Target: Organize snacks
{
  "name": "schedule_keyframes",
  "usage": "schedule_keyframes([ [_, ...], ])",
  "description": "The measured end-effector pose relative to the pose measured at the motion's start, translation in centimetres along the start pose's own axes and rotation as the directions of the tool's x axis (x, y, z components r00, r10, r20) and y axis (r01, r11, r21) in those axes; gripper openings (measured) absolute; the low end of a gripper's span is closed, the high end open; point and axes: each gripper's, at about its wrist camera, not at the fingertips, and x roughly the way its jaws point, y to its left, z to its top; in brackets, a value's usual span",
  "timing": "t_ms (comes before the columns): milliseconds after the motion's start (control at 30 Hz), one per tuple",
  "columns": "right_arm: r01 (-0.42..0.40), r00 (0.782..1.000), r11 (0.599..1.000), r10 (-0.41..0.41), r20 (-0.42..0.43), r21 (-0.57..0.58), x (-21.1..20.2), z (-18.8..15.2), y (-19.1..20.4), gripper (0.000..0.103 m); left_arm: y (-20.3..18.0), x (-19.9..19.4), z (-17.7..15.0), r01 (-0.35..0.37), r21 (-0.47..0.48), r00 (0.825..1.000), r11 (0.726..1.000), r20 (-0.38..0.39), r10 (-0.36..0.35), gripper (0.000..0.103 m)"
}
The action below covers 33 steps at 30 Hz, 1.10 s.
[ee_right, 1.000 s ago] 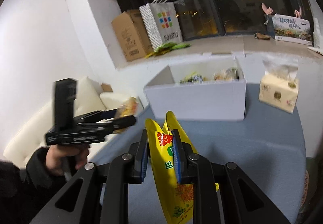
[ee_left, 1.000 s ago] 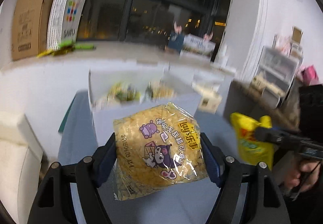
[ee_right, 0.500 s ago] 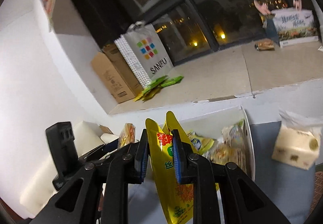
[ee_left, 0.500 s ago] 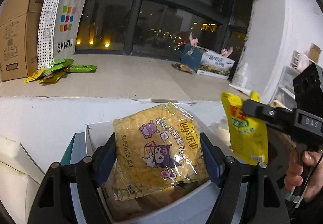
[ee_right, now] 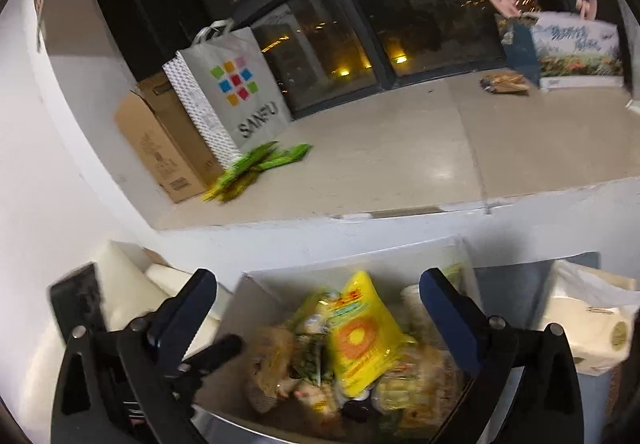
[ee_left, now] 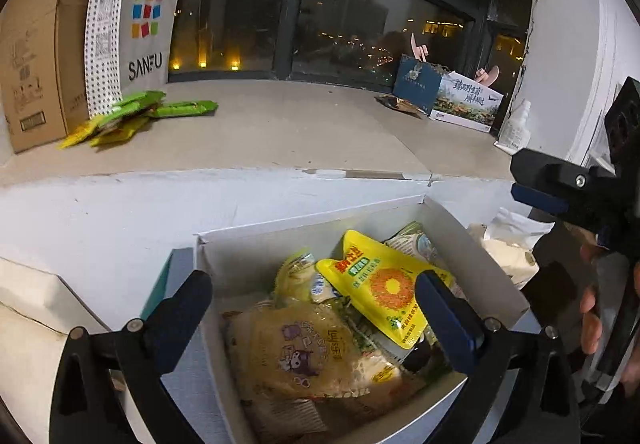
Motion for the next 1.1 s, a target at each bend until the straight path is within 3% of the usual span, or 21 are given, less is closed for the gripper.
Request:
schedule_keyframes([
  [133, 0.064, 0.998, 0.996, -0.063, 0.019, -0.058, -0.9, -0.6, 1.1, 0.103, -0.3, -2.5, 0.0, -0.073, -0.008, 0.996, 0.997, 0.049, 0.073, 0.103],
  [233, 0.123, 0.992, 0.981, -0.117, 0.05, -0.148, -2.2, -1.6, 2.7, 0.103, -0.7, -5.8, -0.9, -0.047, -0.019, 0.989, 0.999, 0.14, 0.049, 0.103],
  [300, 0.168, 0.985, 0.963, -0.154, 0.08, -0.209, -3.3, -2.5, 3.9, 0.103, -0.9, -7.6, -1.4, -0.047, -0.028, 0.986, 0.999, 0.159, 0.05, 0.103],
  [467, 0.305, 0.947, 0.904, -0.257, 0.191, -0.298, -7.8, -5.9, 6.6, 0.103, -2.1, -12.6, -3.8, -0.016, -0.023, 0.975, 1.0, 0.222, 0.021, 0.103],
  [633, 0.285, 0.949, 0.909, -0.223, 0.223, -0.304, -12.0, -9.0, 8.1, 0.103, -4.7, -17.7, -6.6, -0.092, -0.002, 0.964, 0.996, 0.249, 0.09, 0.103],
  [867, 0.205, 0.97, 0.947, -0.162, 0.182, -0.248, -18.5, -13.8, 8.7, 0.103, -7.3, -23.4, -11.9, -0.06, -0.003, 0.978, 0.998, 0.202, 0.059, 0.103],
  [1100, 0.188, 0.977, 0.965, -0.165, 0.131, -0.181, -23.2, -18.8, 8.7, 0.103, -9.1, -26.5, -16.1, -0.038, -0.004, 0.986, 0.999, 0.161, 0.038, 0.103],
])
